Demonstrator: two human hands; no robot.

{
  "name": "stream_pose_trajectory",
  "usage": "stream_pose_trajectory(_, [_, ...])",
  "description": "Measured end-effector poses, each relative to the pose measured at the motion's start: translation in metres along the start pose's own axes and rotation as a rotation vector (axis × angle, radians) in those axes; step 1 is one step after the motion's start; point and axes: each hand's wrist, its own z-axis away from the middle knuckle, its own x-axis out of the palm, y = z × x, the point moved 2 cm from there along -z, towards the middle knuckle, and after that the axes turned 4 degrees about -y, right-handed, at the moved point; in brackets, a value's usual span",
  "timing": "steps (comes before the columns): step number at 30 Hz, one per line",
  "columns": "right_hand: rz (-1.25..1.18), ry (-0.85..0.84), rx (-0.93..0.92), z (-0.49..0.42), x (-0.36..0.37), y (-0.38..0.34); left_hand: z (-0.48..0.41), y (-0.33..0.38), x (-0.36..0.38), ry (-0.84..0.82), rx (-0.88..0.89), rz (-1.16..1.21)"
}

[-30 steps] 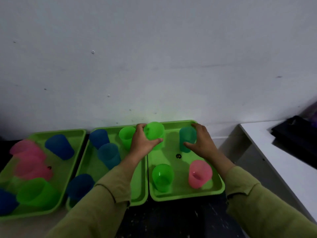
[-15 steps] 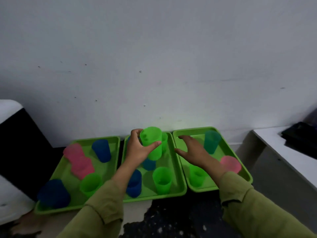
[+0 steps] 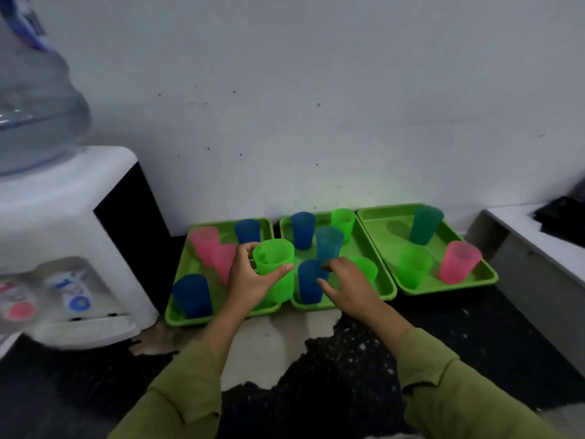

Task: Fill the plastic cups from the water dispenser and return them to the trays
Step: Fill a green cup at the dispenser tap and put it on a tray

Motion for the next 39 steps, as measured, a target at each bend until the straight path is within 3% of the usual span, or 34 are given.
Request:
stream_pose_trajectory(19, [-0.108, -0.103, -0.095, 0.013, 0.105, -0.168, 0.071, -0.105, -0.193, 0.089, -0.170, 0.036])
stream_pose_trajectory(29, [-0.161, -0.020, -0.035, -0.039, 0.193, -0.300, 0.055, -0.194, -0.321, -0.032, -0.207, 0.046])
stream_pose_trajectory(39, [-0.224, -0.004, 0.028, -0.046, 0.245, -0.360, 0.037, -0.228, -0.391, -0.099, -0.222, 0.039])
